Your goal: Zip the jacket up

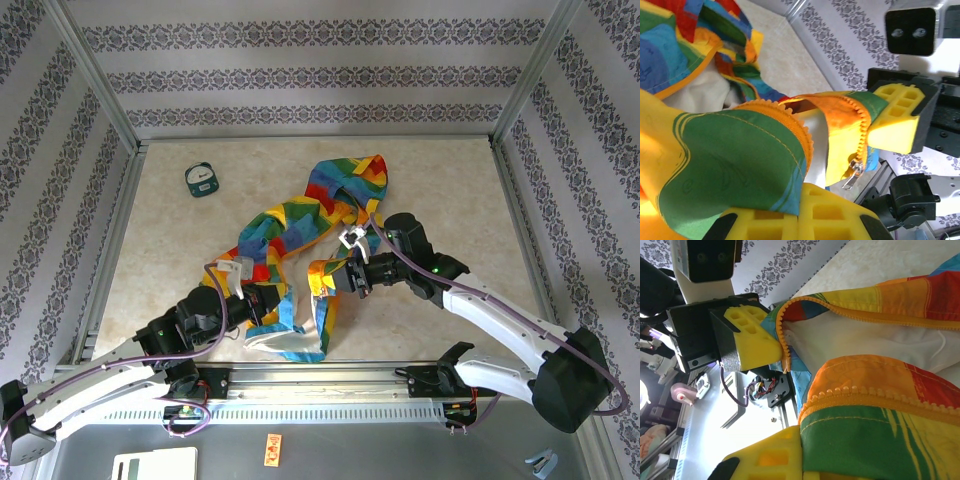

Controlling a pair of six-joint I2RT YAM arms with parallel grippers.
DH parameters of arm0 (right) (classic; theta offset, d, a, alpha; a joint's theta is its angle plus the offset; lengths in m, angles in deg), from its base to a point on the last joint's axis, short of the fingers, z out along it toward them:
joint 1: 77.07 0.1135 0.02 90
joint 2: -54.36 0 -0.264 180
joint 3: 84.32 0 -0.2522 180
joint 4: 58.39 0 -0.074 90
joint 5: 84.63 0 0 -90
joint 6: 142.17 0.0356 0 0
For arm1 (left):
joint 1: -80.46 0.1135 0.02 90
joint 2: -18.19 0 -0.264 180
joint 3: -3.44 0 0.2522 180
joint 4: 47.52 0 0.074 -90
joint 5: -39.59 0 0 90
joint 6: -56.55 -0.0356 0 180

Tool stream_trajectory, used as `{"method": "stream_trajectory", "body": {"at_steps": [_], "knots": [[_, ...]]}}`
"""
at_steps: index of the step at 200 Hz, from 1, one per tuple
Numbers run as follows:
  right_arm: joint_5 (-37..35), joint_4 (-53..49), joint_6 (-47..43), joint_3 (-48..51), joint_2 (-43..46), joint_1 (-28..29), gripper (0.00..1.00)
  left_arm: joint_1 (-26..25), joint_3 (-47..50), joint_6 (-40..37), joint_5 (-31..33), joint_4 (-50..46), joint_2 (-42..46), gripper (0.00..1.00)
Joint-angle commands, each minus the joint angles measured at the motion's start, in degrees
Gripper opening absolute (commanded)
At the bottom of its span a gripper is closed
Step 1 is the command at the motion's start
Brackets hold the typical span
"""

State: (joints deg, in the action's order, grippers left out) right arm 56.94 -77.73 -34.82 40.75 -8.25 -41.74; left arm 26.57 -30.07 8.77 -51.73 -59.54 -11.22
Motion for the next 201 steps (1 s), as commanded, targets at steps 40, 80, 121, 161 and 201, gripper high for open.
{"method": "stream_trajectory", "body": {"at_steps": [40, 80, 121, 161, 201], "knots": [[3.4, 3.5, -1.1, -3.2, -0.7, -0.2, 0.00, 0.8, 2.2, -6.7, -3.9, 18.4, -1.4, 0.00], [5.0, 7.0, 0.1, -3.6, -1.4, 0.3, 0.00, 0.9, 1.9, -8.7, -10.3, 26.1, -6.6, 0.00], [7.4, 12.5, 2.5, -3.0, -1.6, 0.5, 0.00, 1.1, 2.1, -8.4, -13.3, 28.8, -8.2, 0.00], [8.8, 14.8, 2.5, -2.2, -1.7, 0.7, 0.00, 2.2, 3.1, -6.5, -13.1, 29.8, -7.3, 0.00], [9.8, 17.0, 3.3, -1.9, -2.3, 1.2, 0.00, 3.8, 3.7, -5.3, -14.7, 30.6, -7.2, 0.00]]}}
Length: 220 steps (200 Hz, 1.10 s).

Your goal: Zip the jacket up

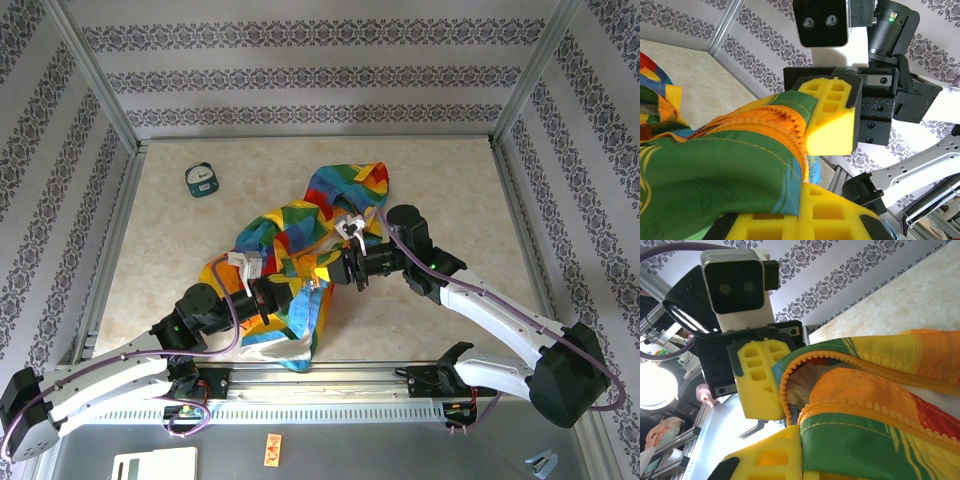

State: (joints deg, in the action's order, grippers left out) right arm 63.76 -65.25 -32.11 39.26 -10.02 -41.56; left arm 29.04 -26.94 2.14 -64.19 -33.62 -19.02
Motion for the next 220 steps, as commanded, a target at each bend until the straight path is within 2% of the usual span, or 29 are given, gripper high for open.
{"method": "stream_trajectory", "body": {"at_steps": [1, 70, 220], "knots": [[2.9, 4.5, 0.6, -0.4, -0.6, 1.0, 0.00, 1.4, 0.5, 1.3, -2.2, 4.7, 0.6, 0.00], [3.7, 7.1, 2.3, -0.3, -1.9, 1.9, 0.00, 3.6, 0.5, 3.6, -4.0, 7.5, -0.9, 0.00], [4.4, 13.5, 6.2, 1.1, -3.1, 0.7, 0.00, 4.9, 2.6, 7.1, -7.1, 13.4, -3.0, 0.00]]}}
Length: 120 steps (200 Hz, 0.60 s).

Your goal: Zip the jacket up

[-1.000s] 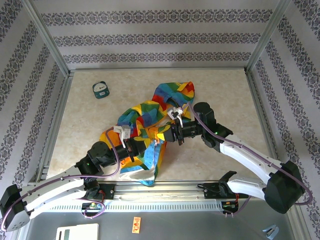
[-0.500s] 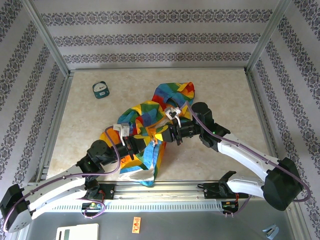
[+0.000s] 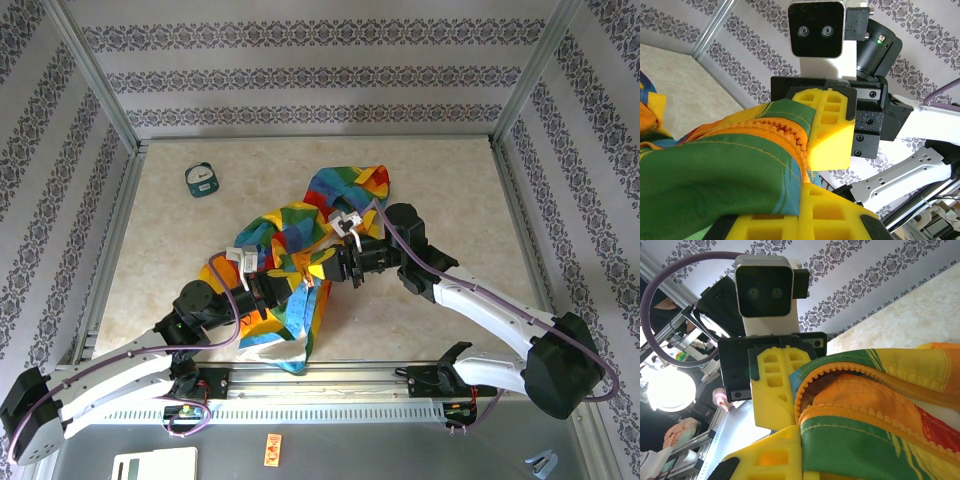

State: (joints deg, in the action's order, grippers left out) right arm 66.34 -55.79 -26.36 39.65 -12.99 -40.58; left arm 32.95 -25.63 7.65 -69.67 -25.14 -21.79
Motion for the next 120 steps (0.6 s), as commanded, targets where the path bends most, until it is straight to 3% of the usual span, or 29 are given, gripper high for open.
{"method": "stream_trajectory", "body": {"at_steps": [1, 120], "knots": [[1.8, 4.0, 0.4, 0.7, -0.1, -0.3, 0.00, 1.1, 1.4, 1.6, -1.6, 5.0, -0.3, 0.00], [1.6, 5.8, 1.3, 1.6, 0.5, -0.6, 0.00, 1.8, 2.5, 3.4, -4.6, 7.9, -2.9, 0.00]]}}
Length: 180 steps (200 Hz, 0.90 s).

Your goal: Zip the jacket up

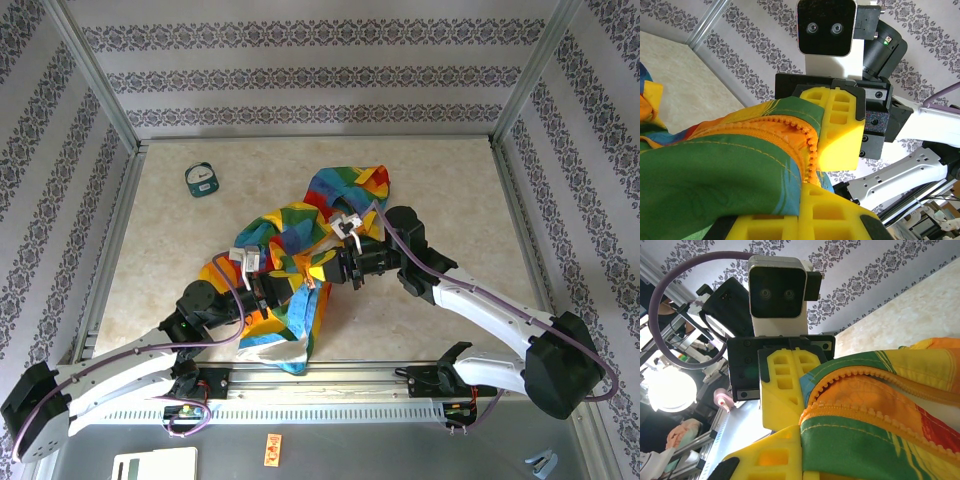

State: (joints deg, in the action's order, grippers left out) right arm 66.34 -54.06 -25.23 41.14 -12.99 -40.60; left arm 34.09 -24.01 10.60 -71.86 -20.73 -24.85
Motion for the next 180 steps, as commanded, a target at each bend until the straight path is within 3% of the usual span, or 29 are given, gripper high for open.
{"method": "stream_trajectory", "body": {"at_steps": [1, 180], "knots": [[1.6, 4.1, 0.2, 0.1, 0.5, -0.5, 0.00, 0.6, 0.9, 0.5, -2.4, 3.5, 0.1, 0.00], [1.5, 7.1, -0.9, 2.1, -1.7, -2.4, 0.00, 1.5, 2.8, 2.2, -6.3, 8.1, -4.6, 0.00]]}}
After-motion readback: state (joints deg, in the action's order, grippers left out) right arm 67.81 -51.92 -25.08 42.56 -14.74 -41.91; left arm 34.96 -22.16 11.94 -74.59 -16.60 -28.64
